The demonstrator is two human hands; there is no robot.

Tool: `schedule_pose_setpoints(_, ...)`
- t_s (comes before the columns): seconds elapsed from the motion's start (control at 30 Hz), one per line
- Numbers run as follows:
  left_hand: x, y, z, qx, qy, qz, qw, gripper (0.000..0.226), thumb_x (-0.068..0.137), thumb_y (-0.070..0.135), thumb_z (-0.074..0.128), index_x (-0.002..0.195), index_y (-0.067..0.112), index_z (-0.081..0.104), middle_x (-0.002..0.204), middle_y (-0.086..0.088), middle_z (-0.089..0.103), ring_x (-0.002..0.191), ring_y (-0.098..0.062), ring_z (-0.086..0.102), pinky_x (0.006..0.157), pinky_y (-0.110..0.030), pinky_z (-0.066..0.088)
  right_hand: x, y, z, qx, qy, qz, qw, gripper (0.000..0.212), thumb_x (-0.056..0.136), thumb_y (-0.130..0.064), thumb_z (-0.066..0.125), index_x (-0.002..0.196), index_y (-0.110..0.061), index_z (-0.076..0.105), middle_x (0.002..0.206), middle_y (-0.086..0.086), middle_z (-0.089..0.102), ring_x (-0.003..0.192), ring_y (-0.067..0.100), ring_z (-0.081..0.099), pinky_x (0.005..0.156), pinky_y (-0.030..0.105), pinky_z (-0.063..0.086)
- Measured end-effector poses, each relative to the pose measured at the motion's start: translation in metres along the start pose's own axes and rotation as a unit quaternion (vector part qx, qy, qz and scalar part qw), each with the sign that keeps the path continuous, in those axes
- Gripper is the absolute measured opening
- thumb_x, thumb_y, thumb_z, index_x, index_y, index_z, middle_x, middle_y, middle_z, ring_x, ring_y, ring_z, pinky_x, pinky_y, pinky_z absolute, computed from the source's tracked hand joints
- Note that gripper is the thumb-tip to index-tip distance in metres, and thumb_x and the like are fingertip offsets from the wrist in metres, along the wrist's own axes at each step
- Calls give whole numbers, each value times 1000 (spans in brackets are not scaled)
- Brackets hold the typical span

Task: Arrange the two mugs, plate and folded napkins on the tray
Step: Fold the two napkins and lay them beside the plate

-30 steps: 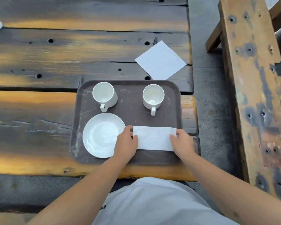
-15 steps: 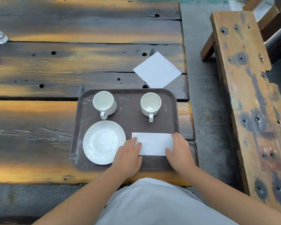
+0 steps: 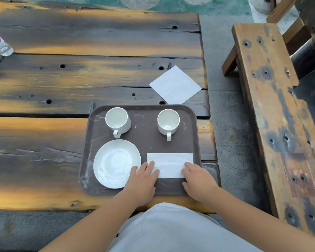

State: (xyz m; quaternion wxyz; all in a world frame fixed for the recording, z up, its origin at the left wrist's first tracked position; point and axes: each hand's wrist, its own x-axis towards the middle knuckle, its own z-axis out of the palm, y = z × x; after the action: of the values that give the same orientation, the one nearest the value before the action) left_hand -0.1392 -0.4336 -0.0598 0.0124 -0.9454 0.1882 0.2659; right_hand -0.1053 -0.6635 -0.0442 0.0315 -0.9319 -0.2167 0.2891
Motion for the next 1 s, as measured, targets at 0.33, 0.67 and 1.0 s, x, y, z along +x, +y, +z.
schedule_pose_setpoints(0.33,5,-10,-56,-27,99,-20,995,76,86,63,30,152,26,21,164,-9,3,150,-27,-2,113,-54,8,4,2,-36,17,59,42,997,52,92,-45,47,138,-21,43,156,4,28,141,24,24,110,42,28)
schedule_pose_setpoints(0.67,39,-40,-139,-65,165,-103,979,89,78,81,14,154,35,3,164,-3,-8,149,-26,-11,115,-55,4,26,20,-111,13,162,103,981,80,86,-71,29,152,-27,18,163,3,5,148,21,4,116,45,16)
schedule_pose_setpoints(1.0,89,-61,-186,-71,143,-99,982,88,80,81,13,154,33,7,164,-6,-5,150,-28,-8,116,-55,3,68,37,-148,14,162,109,981,87,81,-78,15,153,-30,12,164,1,0,149,18,-5,118,49,10)
